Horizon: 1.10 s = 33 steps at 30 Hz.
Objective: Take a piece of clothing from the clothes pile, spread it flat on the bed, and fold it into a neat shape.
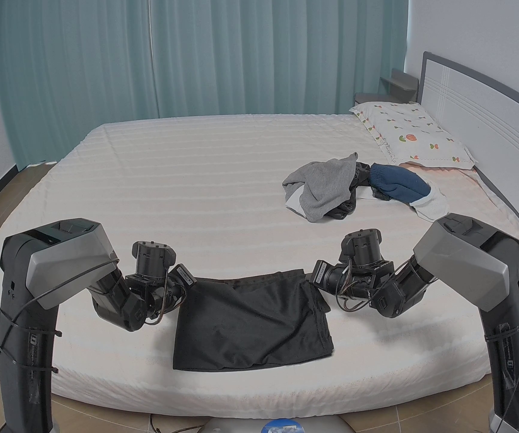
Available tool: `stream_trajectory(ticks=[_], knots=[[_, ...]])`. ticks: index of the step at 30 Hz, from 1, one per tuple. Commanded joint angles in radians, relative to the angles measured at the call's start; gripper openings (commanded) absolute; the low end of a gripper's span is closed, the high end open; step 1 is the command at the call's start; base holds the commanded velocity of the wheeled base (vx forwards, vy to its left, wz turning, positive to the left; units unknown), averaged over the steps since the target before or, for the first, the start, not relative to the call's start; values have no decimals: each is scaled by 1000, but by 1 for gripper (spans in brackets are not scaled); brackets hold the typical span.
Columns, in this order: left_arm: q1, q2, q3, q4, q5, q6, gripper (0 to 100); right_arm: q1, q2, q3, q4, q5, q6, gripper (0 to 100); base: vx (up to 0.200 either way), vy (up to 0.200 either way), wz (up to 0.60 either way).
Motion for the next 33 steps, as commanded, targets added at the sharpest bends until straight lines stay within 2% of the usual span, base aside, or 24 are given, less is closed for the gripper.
stream_trajectory(ticks=[1, 9, 23, 31, 32, 33], knots=[[0, 1, 9, 0, 6, 2, 0, -18, -13, -8, 0, -10, 0, 0, 0, 0, 0], [5, 4, 9, 0, 34, 4, 0, -50, -8, -16, -6, -13, 3, 0, 0, 0, 0], [8, 4, 11, 9, 62, 4, 0, -50, 30, -56, -10, -27, 8, 0, 0, 0, 0], [9, -1, 11, 11, 63, -3, 0, -42, 58, -94, -7, -65, 6, 0, 0, 0, 0], [9, -1, 11, 11, 63, -4, 100, -39, 61, -94, -7, -65, 6, 0, 0, 0, 0], [9, -1, 12, 11, 62, -4, 100, -38, 61, -94, -9, -65, 6, 0, 0, 0, 0]])
